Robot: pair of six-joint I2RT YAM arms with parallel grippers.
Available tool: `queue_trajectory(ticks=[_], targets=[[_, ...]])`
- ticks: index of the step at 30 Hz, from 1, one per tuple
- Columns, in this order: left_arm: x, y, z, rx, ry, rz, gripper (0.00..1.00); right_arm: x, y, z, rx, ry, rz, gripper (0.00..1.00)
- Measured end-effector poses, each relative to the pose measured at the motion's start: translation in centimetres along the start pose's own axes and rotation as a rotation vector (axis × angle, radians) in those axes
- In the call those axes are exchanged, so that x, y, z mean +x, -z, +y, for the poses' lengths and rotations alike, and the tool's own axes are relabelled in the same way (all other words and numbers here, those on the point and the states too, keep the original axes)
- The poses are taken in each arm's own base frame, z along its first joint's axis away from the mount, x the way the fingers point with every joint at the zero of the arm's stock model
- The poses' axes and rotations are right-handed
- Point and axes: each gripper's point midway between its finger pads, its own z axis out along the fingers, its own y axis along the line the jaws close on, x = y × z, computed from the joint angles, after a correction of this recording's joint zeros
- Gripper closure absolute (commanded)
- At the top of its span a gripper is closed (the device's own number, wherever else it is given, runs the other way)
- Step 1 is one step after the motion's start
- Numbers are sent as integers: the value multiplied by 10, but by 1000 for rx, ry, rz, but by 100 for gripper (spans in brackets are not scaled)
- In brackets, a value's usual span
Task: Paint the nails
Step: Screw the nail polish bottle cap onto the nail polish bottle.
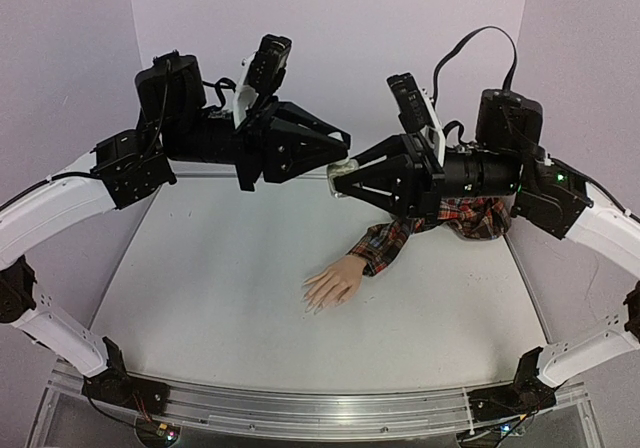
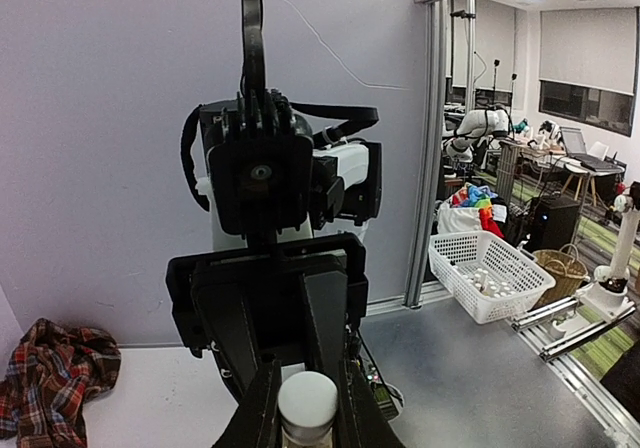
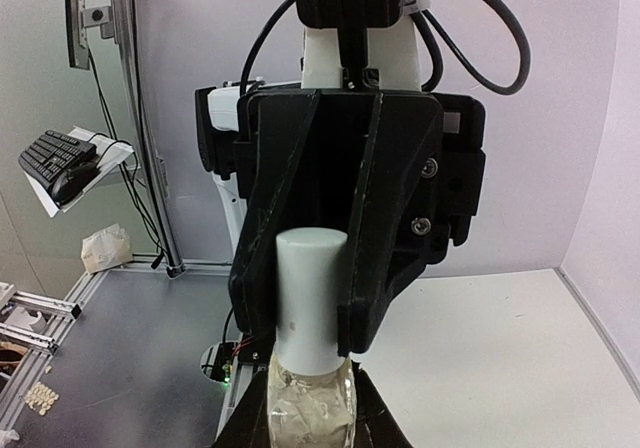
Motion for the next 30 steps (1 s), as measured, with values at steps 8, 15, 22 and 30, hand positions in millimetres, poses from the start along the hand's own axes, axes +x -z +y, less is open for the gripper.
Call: queue_trajectory(ticks=[8, 15, 22, 30], targets=[[-11, -7, -16, 146, -52, 21, 100, -14, 1, 19, -141, -51, -19, 100], [-6, -7, -30, 226, -63, 28, 84, -10, -1, 33, -254, -75, -1, 100], [3, -8, -14, 94, -49, 35, 41, -3, -2, 29, -250, -79, 13, 100], [18, 12, 9, -99, -19, 52, 5, 15, -7, 13, -180, -62, 30, 100]])
